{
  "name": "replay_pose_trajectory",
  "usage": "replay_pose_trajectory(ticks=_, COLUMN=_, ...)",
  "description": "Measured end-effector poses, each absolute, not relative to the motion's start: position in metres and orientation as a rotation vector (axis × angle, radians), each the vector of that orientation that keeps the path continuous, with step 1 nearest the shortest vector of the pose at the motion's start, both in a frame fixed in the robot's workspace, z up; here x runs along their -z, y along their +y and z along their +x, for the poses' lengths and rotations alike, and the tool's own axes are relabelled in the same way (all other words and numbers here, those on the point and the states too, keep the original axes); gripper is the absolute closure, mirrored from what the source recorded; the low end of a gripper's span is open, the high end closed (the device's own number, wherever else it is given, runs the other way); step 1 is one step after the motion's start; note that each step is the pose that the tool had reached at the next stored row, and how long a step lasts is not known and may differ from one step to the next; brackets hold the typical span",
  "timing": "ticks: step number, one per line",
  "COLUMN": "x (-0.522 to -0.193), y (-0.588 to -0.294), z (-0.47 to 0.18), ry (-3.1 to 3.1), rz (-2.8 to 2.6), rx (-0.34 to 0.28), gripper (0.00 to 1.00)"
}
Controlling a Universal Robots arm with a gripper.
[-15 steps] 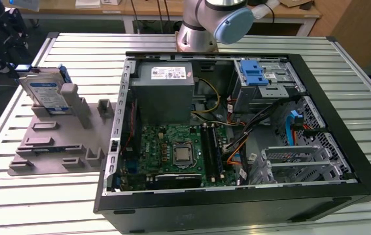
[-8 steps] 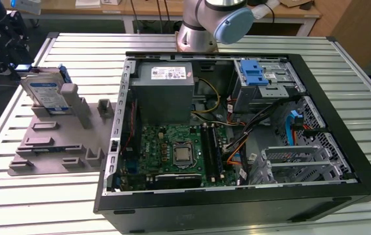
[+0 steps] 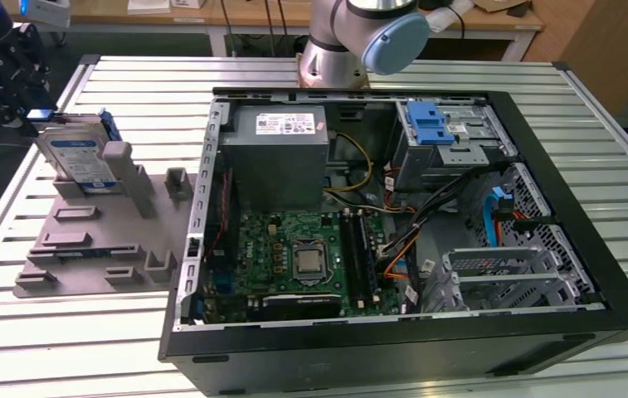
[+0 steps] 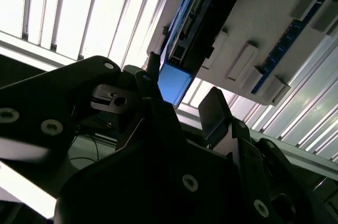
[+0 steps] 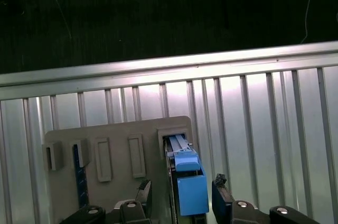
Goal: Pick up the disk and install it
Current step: 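Pick up the disk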
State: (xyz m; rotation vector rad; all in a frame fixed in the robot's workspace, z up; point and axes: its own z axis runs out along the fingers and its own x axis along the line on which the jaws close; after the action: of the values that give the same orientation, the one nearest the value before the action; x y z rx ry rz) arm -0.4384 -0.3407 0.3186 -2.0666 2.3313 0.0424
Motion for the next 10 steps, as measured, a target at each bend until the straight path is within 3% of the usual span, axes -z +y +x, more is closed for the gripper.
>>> replay_pose_trajectory(ticks=10, x=-0.313, y=-0.3389, z=-0.4392, ry=2.331, rz=-2.067, rx=-0.042, gripper=0.44)
